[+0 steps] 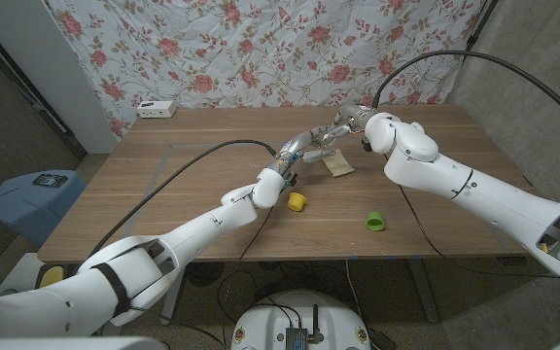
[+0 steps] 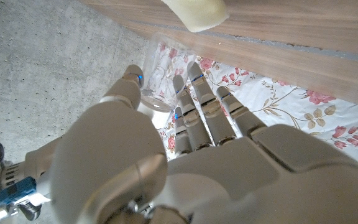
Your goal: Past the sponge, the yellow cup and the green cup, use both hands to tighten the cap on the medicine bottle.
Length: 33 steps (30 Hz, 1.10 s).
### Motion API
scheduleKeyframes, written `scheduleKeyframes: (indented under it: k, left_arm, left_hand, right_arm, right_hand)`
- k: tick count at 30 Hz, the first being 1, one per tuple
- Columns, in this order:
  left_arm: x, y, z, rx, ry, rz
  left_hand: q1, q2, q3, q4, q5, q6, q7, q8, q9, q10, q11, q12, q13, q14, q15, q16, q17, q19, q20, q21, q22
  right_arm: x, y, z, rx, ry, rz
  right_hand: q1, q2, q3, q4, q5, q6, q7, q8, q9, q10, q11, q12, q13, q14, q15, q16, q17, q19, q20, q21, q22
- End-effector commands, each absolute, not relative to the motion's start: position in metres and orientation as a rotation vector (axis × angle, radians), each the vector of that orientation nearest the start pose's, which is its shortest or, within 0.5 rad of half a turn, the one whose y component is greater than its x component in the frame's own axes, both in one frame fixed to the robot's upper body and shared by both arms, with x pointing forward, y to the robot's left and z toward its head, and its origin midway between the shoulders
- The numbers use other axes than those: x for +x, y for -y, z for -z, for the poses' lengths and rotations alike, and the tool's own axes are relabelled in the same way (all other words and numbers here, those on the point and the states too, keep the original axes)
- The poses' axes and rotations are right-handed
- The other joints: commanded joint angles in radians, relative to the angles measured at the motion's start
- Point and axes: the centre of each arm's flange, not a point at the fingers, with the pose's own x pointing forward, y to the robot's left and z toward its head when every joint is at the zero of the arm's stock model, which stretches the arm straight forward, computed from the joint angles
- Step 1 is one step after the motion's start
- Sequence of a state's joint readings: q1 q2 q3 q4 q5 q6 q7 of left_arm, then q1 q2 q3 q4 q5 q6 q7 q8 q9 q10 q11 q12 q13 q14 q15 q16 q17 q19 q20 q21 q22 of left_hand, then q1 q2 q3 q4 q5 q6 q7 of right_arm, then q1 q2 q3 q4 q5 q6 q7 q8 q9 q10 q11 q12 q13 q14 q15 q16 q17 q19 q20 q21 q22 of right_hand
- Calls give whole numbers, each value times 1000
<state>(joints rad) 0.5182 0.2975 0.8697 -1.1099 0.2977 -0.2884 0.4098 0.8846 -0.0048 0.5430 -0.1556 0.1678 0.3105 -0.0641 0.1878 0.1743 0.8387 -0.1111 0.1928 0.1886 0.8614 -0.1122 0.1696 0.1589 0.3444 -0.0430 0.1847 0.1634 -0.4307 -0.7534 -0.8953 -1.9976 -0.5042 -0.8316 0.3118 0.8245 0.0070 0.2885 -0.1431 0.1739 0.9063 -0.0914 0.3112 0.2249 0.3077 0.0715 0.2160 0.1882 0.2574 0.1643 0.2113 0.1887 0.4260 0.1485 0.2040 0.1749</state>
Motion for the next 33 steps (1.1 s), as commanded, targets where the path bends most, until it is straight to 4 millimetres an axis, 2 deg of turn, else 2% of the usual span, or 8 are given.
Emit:
scheduleKeyframes:
  k: [1,23,33]
  left_arm:
    - [653,-46,4,850,936,190]
    - [652,-44,6,846,931,183]
    - [653,-43,5,845,935,187]
  left_hand:
    - [4,14,3,4,8,5,-4,-1,3,50,-43,4,3,9,-80,4,1,-4,-47,0,2]
    - [3,14,3,4,8,6,-3,0,3,50,-44,4,3,8,-77,3,1,-4,-45,0,2]
    - [3,14,4,4,8,7,-5,0,3,50,-41,4,3,7,-77,3,0,-3,-46,0,2]
  right_arm:
    - [577,153,-97,-1404,342,38]
    - [580,151,-91,-1398,328,101]
    - [580,151,-89,-1392,331,125]
  right_hand:
    - [-11,2,-1,8,6,15,6,6,6,12,1,4,4,10,1,7,1,12,2,7,1]
    - [-77,-19,-33,27,5,105,22,36,5,70,3,8,4,60,-1,16,3,40,4,10,2]
    - [-93,-23,-40,29,6,146,27,48,3,97,-2,10,3,80,-5,18,3,51,5,11,2]
